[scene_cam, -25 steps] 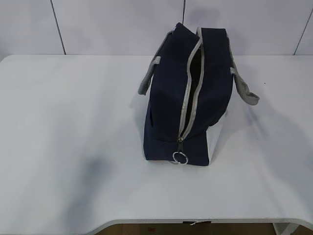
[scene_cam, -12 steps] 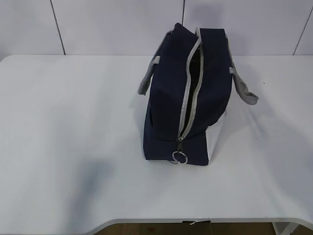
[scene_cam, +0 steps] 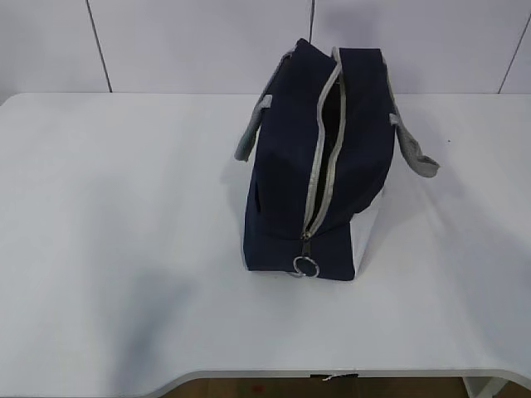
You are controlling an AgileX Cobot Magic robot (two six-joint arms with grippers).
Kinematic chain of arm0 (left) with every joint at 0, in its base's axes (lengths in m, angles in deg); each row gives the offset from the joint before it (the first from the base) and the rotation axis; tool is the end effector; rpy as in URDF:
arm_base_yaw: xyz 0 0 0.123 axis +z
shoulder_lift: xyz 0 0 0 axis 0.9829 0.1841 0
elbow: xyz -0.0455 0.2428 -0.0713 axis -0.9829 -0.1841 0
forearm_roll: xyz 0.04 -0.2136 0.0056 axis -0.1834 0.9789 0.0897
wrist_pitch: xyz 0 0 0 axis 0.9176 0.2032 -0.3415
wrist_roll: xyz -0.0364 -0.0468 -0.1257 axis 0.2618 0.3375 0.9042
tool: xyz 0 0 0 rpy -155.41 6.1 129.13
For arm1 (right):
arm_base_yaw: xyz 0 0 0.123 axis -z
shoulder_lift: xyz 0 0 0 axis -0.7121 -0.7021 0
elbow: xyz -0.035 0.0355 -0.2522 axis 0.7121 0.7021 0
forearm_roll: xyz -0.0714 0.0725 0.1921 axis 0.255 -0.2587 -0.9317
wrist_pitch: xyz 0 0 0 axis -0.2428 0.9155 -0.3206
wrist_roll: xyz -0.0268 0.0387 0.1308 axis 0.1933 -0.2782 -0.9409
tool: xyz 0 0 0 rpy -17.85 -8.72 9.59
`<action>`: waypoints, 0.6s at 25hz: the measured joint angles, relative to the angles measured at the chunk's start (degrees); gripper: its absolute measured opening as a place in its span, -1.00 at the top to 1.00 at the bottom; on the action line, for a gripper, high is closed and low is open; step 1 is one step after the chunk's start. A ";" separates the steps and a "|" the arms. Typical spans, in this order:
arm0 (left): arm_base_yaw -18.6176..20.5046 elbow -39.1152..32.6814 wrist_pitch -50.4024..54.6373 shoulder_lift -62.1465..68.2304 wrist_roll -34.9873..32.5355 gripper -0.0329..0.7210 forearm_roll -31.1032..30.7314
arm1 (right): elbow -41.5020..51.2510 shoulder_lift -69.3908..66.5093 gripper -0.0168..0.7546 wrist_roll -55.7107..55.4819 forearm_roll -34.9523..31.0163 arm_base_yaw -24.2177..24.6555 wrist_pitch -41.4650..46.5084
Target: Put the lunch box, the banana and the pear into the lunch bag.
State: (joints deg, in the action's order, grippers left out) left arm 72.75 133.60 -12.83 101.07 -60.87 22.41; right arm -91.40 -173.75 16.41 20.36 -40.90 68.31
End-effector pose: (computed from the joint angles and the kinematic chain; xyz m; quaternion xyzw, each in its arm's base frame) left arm 0.2551 -0.1079 0.4611 0.2868 0.7481 -0.2175 0.5574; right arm 0.2903 0.0653 0.4397 -0.1798 0.8392 0.2506 0.4479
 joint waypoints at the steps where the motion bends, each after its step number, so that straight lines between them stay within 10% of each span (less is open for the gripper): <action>1: 0.00 0.00 0.28 -0.51 1.35 -0.26 -1.41 | 0.00 0.76 -0.16 -0.79 0.90 0.00 0.00; 15: -0.58 -12.89 -1.35 -10.73 8.97 -0.25 -7.12 | 11.72 18.33 -0.16 -6.48 8.74 0.00 0.43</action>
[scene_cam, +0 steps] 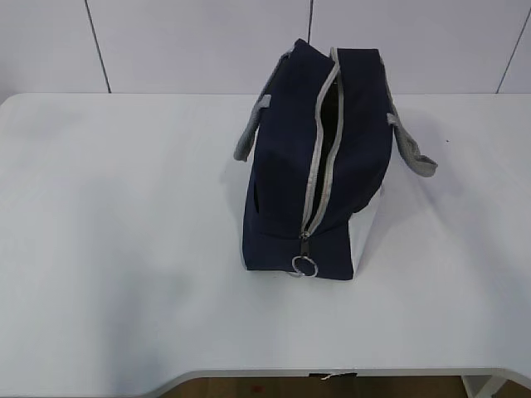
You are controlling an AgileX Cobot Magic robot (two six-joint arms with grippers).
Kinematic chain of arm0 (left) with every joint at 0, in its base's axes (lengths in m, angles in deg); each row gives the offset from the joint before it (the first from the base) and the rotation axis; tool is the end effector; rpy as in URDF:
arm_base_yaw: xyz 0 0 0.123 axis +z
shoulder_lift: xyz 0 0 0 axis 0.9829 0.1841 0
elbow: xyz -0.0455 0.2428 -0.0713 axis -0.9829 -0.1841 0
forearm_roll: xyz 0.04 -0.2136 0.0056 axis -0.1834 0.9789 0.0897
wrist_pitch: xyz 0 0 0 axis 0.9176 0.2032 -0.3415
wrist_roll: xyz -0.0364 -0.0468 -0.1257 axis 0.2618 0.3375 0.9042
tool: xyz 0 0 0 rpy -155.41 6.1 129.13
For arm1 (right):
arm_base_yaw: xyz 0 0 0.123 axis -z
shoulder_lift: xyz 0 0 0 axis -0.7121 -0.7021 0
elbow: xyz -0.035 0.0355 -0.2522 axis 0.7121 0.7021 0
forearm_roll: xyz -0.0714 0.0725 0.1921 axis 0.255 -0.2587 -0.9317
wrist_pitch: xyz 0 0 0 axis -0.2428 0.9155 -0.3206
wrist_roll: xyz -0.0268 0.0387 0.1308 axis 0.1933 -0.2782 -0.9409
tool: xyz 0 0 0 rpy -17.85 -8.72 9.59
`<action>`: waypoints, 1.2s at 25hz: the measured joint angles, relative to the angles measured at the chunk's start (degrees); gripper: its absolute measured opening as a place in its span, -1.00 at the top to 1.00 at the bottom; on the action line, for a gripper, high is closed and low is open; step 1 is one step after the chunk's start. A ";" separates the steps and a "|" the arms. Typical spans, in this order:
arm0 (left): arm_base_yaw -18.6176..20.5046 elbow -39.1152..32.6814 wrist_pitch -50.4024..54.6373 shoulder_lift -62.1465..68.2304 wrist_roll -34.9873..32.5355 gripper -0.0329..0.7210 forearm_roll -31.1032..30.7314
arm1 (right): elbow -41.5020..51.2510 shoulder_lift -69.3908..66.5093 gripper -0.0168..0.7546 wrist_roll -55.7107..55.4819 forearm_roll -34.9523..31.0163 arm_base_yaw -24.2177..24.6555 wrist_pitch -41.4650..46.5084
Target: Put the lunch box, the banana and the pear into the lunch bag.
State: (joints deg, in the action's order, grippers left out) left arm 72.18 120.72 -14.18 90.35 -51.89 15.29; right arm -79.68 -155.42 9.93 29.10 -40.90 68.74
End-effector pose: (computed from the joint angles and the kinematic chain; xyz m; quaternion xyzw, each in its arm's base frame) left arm 0.2171 -0.0935 0.4360 0.2323 0.7891 -0.2041 0.5307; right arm 0.2053 0.0561 0.4527 -0.1424 0.8473 0.1919 0.4743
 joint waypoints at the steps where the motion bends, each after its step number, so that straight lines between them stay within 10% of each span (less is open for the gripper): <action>1: -0.45 -0.95 -0.43 -0.95 0.10 -0.25 -0.98 | 2.21 1.71 -0.16 0.00 0.14 0.00 0.00; 22: -1.75 -11.78 -14.40 -7.00 6.40 -0.18 -4.23 | 39.19 26.63 -0.13 3.58 4.80 -7.02 -12.70; 30: -1.75 -11.78 -15.94 -4.19 6.49 -0.15 -3.65 | 49.58 26.97 -0.12 16.58 -5.98 -7.15 -18.87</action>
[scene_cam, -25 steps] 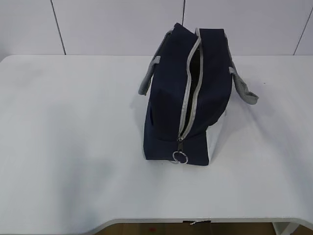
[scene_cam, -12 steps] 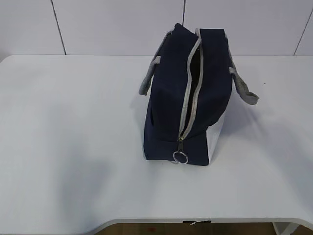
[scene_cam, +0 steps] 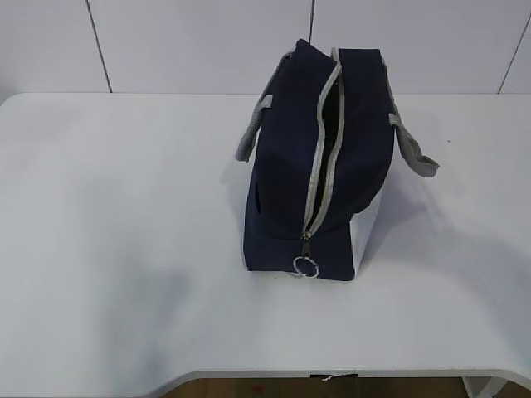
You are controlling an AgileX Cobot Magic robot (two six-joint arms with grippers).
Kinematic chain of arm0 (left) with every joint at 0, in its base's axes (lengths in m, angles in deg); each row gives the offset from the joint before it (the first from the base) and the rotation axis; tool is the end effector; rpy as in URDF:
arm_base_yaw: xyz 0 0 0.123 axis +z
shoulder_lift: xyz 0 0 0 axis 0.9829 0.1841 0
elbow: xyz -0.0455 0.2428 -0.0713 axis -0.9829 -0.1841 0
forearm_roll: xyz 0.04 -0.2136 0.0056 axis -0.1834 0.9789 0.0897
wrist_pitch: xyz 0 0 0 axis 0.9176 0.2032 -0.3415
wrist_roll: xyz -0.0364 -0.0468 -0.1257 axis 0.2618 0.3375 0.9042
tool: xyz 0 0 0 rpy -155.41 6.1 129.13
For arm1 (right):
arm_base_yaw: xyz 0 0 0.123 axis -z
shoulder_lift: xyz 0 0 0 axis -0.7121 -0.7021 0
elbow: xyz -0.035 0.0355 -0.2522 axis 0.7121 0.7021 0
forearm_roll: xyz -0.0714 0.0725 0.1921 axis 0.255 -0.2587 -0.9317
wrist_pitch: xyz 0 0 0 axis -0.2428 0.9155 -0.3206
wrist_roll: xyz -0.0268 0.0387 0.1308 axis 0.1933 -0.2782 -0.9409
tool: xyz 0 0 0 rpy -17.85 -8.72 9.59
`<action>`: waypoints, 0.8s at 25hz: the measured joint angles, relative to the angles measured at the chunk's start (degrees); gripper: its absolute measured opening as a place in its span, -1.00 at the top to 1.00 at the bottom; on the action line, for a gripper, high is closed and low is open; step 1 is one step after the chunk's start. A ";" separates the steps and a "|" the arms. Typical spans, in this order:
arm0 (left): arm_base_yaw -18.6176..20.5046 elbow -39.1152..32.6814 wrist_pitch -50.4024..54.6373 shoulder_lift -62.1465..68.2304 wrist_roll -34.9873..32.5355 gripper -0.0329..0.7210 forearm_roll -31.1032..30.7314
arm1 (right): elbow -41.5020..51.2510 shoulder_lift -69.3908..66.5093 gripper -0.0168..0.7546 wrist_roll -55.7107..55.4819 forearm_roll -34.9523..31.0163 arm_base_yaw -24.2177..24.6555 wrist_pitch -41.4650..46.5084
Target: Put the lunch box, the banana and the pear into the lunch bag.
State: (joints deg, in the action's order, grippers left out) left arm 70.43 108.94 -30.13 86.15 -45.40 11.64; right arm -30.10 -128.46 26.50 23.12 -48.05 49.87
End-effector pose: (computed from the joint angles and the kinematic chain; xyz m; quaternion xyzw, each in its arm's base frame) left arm 0.2263 -0.0818 0.4166 0.1411 0.7837 -0.1932 0.5732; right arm 0.1348 0.0766 0.3251 -0.2069 0.8344 0.2063 0.4673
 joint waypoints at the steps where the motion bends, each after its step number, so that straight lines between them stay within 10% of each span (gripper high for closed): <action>1: 0.00 -0.10 0.00 0.56 0.00 -0.14 0.13 | 1.38 0.00 -0.12 2.96 -2.22 0.00 -0.61; 8: -1.65 -0.03 0.00 3.11 0.00 -0.04 0.02 | 10.52 0.00 -0.12 22.51 -16.33 0.00 -3.03; 20: -2.17 -0.03 -1.07 8.65 0.00 0.05 -2.30 | 13.52 -11.27 -0.11 40.74 -20.19 -3.81 -7.82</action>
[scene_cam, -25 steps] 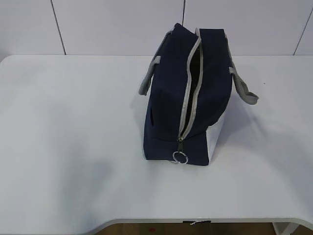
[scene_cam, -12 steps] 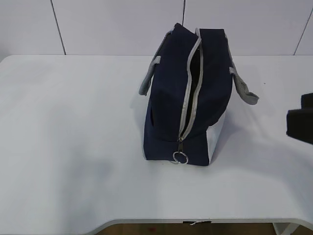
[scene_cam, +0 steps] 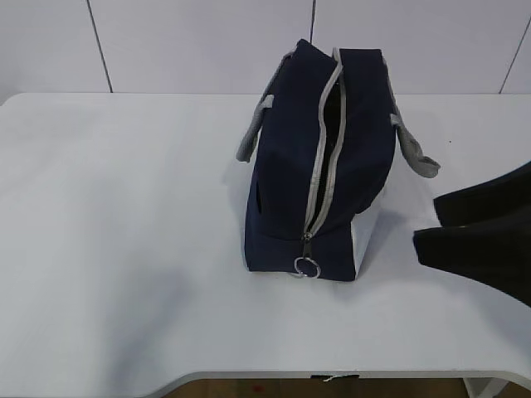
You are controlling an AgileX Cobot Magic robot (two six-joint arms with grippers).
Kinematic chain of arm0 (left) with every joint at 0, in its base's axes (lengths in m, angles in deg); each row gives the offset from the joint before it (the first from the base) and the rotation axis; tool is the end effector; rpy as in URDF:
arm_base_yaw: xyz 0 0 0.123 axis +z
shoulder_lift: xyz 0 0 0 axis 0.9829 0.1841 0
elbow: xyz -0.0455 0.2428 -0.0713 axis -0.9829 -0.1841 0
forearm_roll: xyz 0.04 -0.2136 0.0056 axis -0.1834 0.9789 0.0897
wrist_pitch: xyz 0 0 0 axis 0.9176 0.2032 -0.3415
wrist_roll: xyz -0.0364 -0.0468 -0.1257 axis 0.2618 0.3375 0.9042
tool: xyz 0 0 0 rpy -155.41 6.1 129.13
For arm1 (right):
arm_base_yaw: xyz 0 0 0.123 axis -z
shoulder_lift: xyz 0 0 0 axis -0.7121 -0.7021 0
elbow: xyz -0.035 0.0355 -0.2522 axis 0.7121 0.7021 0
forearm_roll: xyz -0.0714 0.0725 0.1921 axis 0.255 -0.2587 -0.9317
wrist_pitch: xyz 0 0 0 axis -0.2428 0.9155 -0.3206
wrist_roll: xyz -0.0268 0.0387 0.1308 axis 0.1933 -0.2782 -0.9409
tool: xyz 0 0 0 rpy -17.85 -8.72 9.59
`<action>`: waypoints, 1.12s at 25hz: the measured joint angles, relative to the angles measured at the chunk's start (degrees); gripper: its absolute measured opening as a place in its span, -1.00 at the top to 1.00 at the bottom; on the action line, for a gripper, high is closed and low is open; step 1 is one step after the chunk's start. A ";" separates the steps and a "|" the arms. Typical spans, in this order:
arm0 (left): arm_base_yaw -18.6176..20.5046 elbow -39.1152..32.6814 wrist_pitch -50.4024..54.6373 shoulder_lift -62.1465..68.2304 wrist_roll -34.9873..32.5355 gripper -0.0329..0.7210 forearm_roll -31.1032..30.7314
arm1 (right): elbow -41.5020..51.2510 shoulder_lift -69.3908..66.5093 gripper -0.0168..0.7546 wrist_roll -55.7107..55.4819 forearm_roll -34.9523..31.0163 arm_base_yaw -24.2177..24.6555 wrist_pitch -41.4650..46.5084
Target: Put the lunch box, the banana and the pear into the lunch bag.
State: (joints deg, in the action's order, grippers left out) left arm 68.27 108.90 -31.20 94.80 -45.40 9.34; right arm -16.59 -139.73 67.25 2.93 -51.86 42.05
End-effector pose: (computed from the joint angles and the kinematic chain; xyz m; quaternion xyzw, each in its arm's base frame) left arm 0.2661 -0.0947 0.3778 0.1532 0.8226 -0.1837 0.5159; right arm 0.1650 0.1048 0.2578 -0.3697 0.7844 0.2230 0.4453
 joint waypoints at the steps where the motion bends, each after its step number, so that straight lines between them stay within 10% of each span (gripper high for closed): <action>1: 0.00 0.00 0.00 0.33 0.00 0.06 -0.10 | 0.00 -1.54 -0.11 1.97 -1.82 -0.26 -0.43; 9: -0.22 0.00 0.11 1.36 -1.86 0.14 -0.87 | 0.00 -13.03 -0.11 16.86 -15.63 -0.43 -2.17; 28: -2.85 -0.09 -0.27 2.55 -4.27 0.18 -4.32 | 0.00 -31.04 -0.10 24.80 -21.30 -0.43 1.98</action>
State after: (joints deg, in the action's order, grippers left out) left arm 65.42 108.81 -31.47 97.36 -49.67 5.02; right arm -16.59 -170.77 92.05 -18.37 -52.29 44.03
